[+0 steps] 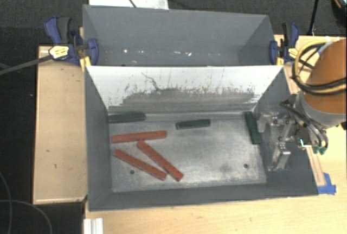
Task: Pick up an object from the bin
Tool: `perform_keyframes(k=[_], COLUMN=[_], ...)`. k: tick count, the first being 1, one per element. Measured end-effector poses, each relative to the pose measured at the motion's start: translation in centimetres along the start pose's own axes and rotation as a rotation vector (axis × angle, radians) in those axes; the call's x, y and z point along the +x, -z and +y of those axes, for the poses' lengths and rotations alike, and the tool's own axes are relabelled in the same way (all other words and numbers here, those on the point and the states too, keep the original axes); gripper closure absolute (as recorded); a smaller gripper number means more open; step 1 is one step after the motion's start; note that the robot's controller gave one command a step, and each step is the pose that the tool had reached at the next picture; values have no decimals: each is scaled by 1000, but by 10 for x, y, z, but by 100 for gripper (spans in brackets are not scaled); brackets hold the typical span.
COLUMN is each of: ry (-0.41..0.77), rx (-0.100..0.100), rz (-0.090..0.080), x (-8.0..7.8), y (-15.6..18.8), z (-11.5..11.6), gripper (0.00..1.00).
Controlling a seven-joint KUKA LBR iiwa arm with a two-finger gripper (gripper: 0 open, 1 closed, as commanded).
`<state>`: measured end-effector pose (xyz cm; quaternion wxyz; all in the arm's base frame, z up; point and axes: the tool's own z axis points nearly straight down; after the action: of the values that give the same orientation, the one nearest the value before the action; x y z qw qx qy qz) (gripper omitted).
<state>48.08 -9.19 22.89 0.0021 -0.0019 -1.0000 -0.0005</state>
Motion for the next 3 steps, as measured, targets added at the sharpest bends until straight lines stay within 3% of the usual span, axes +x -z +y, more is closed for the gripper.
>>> perform_keyframes(k=[1,2,3], ry=[-165,-127,-252], rx=[-1,-1,-2], rz=[-5,-10,-4], x=[-106,-113,-101], y=[-148,-152,-158], z=[34,71,124], gripper=[0,0,0])
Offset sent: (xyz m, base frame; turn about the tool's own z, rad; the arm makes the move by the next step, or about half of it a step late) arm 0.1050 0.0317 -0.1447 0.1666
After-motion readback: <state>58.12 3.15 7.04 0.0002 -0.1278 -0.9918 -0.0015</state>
